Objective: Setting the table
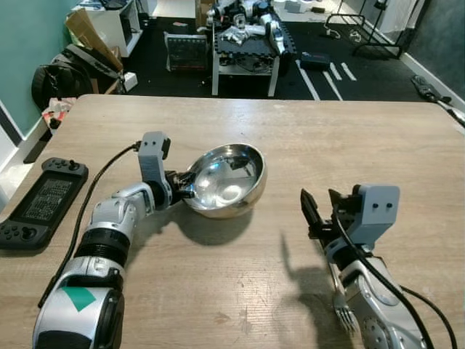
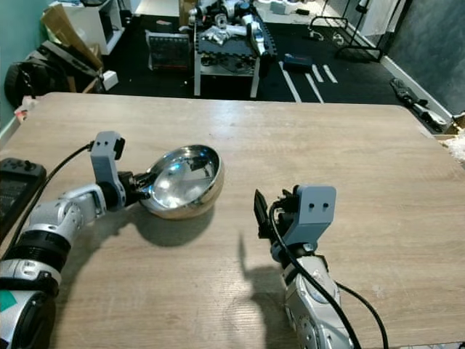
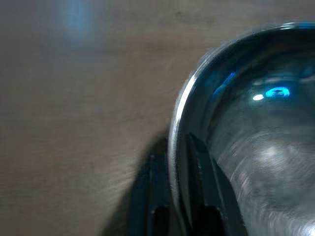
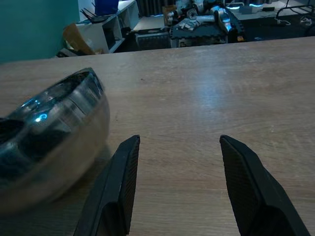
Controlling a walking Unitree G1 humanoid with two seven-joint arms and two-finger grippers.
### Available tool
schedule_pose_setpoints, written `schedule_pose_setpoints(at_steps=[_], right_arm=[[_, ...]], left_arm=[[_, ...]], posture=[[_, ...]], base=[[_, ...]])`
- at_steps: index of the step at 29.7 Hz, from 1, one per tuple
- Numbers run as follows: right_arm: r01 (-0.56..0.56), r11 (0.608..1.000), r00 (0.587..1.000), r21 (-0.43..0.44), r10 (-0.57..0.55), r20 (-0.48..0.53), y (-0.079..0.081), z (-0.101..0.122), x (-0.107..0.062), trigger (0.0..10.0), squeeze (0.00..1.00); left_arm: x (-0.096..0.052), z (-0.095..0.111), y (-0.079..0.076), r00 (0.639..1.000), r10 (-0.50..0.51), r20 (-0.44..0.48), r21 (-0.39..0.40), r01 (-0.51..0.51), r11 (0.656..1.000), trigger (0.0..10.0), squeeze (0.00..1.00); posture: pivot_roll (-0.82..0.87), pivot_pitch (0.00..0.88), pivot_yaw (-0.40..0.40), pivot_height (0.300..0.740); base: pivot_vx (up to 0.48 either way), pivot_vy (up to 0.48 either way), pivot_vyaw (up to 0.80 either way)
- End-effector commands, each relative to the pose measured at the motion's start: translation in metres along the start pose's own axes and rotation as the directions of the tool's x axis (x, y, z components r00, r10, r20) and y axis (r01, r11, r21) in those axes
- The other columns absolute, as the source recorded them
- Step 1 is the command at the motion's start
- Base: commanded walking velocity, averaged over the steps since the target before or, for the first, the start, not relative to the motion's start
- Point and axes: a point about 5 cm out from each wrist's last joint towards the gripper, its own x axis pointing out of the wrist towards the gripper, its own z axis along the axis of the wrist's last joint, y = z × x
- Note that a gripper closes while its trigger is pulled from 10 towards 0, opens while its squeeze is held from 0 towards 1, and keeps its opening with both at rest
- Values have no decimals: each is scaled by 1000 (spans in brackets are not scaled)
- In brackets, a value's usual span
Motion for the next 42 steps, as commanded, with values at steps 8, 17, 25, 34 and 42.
schedule_pose_setpoints(at_steps=[8, 17, 25, 34, 42], right_arm=[[57, 956, 998, 288, -66, 22, -8, 8, 2, 10000, 0], [-57, 804, 995, 592, -1, 98, -9, 23, 2, 10000, 0], [-257, 810, 965, 527, 239, 103, 24, 22, -8, 10000, 0], [-240, 848, 969, 472, 240, 61, 21, 21, -7, 10000, 0], [-215, 862, 976, 459, 185, 111, 10, 29, -6, 10000, 0]], left_arm=[[-12, 44, -24, 938, 55, 343, 452, -216, 865, 10000, 0], [-24, 61, -35, 843, 9, 539, 619, -403, 674, 10000, 0], [-25, 68, -79, 784, -209, 585, 673, -325, 665, 10000, 0], [-30, 79, -108, 712, -302, 634, 632, -252, 733, 10000, 0], [-25, 68, -102, 752, -285, 594, 709, -323, 628, 10000, 0]], posture=[[36, 179, 66, 740], [28, 166, 63, 740], [22, 156, 66, 740], [21, 154, 69, 740], [25, 156, 74, 740]], base=[[0, 0, 0], [0, 0, 0], [0, 0, 0], [0, 0, 0], [0, 0, 0]])
